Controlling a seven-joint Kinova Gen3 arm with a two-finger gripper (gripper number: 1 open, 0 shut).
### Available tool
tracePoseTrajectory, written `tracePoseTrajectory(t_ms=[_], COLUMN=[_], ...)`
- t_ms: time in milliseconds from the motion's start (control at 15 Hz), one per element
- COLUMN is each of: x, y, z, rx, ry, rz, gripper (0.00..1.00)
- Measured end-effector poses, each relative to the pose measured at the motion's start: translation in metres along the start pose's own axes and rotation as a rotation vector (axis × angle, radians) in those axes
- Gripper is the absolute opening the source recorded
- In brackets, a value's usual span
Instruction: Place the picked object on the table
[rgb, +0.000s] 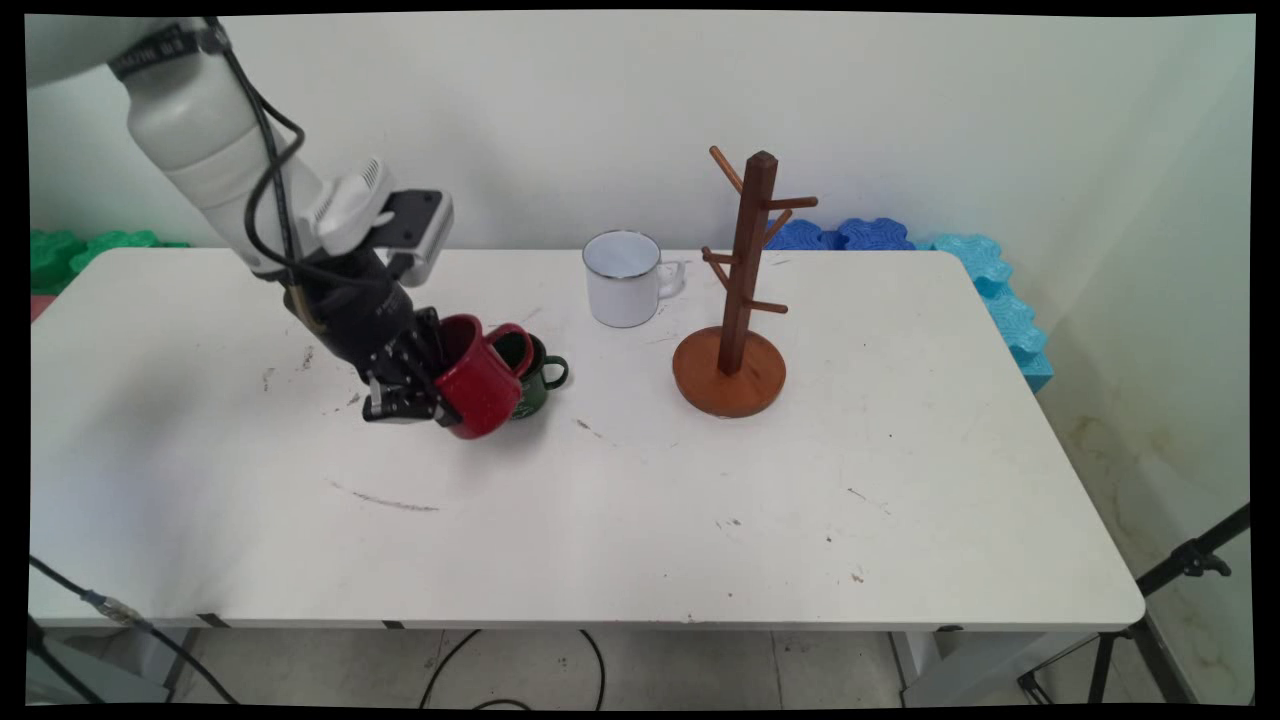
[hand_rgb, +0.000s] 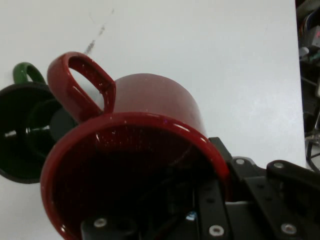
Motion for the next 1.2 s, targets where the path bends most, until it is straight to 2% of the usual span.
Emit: tracePoseTrajectory(t_ms=[533, 1200], x=[0.004, 0.009], y=[0.005, 0.009], z=[0.034, 0.064], rx=[-0.002, 0.001], ry=[-0.04, -0.049], rz=[0.012, 0.021], gripper=[0.0, 0.0])
